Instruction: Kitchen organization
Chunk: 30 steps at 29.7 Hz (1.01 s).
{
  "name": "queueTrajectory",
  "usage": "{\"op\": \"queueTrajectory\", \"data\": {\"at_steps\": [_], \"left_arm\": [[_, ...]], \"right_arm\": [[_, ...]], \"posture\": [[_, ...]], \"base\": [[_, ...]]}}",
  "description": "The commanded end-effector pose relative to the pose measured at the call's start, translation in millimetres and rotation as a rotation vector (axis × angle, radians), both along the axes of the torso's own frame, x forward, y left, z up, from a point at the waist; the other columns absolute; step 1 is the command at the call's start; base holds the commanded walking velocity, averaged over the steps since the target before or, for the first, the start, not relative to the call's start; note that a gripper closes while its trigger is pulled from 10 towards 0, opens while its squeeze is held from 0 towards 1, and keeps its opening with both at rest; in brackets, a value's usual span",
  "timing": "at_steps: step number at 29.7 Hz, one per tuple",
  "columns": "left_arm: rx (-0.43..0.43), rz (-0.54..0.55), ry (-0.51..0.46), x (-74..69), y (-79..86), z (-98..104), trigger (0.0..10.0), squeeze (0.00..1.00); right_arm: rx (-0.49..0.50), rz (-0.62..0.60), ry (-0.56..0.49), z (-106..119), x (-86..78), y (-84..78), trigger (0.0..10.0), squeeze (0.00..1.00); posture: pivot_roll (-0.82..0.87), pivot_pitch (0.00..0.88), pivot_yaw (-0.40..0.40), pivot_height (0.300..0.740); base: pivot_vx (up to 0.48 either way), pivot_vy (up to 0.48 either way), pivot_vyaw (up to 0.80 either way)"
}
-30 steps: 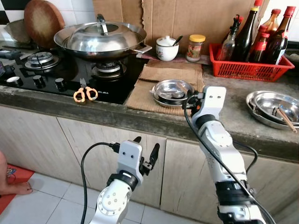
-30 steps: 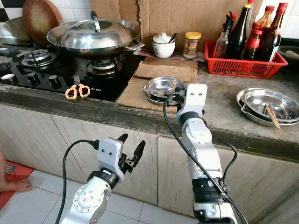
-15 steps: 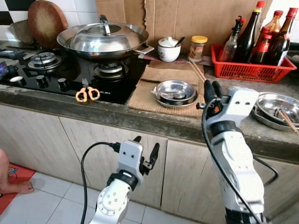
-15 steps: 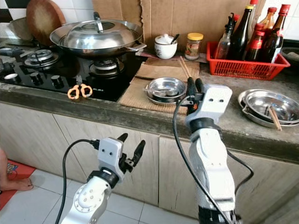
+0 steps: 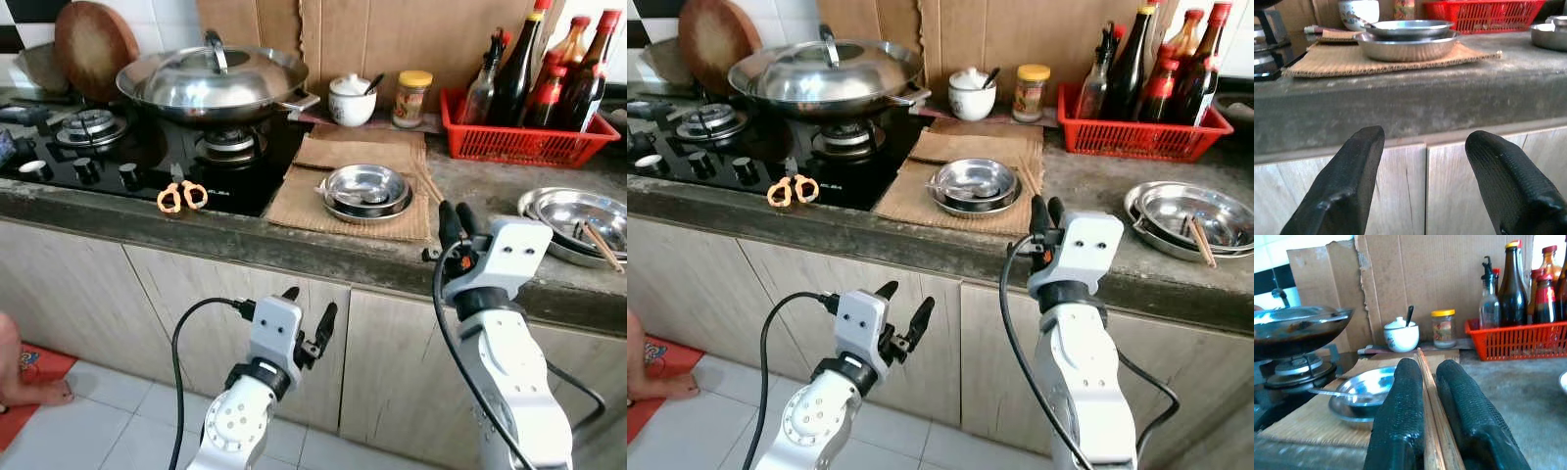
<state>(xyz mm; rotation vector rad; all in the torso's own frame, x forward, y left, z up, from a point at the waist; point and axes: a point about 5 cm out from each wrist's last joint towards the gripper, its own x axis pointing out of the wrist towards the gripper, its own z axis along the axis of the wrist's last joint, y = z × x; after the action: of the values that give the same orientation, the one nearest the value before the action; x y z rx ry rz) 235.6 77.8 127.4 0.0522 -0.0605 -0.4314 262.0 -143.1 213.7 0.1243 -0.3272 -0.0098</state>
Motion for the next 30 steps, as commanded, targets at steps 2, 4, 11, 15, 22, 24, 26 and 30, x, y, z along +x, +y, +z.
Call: {"op": "queueTrajectory", "data": {"at_steps": [2, 4, 11, 15, 22, 24, 26, 30], "left_arm": [[0.013, -0.008, -0.003, 0.4, -0.7, -1, 10.0, 0.0], [0.012, -0.008, -0.003, 0.4, -0.7, -1, 10.0, 0.0], [0.018, 0.001, 0.0, 0.8, -0.4, -2, 10.0, 0.0], [0.021, 0.005, 0.0, 1.1, 0.7, -2, 10.0, 0.0], [0.024, 0.009, 0.002, 1.0, 1.5, -2, 10.0, 0.0], [0.024, 0.008, 0.003, 0.9, 1.3, -2, 10.0, 0.0], [0.024, 0.009, 0.002, 0.9, 1.4, -2, 10.0, 0.0], [0.019, 0.015, 0.007, 1.4, 1.7, -3, 10.0, 0.0]], "right_arm": [[-0.002, -0.005, -0.014, 5, -2.4, 1.7, 0.0, 0.0], [-0.002, -0.005, -0.014, 5, -2.4, 1.8, 0.0, 0.0], [-0.015, -0.008, 0.01, 1, -1.1, 3.9, 0.0, 0.0], [-0.028, -0.009, 0.03, -4, -0.7, 5.6, 3.1, 0.0], [-0.047, 0.009, 0.062, -11, -2.1, 10.9, 10.0, 0.0], [-0.05, 0.015, 0.067, -13, -3.1, 12.1, 10.0, 0.0], [-0.049, 0.022, 0.071, -14, -3.5, 12.9, 10.0, 0.0], [-0.074, 0.031, 0.092, -19, -5.8, 14.8, 10.0, 0.0]], "posture": [[0.1, 0.0, -0.007, 0.74], [0.1, 0.0, -0.007, 0.74], [0.11, 0.0, -0.011, 0.74], [0.11, 0.0, -0.012, 0.74], [0.11, 0.0, -0.009, 0.74], [0.11, 0.0, -0.01, 0.74], [0.11, 0.0, -0.01, 0.74], [0.11, 0.0, -0.009, 0.74]], "base": [[-0.296, 0.0, 0.0], [-0.296, 0.0, 0.0], [-0.305, 0.0, 0.0], [-0.307, 0.0, 0.0], [-0.305, 0.0, 0.0], [-0.307, 0.0, 0.0], [-0.296, 0.0, 0.0], [0.0, 0.0, 0.0]]}}
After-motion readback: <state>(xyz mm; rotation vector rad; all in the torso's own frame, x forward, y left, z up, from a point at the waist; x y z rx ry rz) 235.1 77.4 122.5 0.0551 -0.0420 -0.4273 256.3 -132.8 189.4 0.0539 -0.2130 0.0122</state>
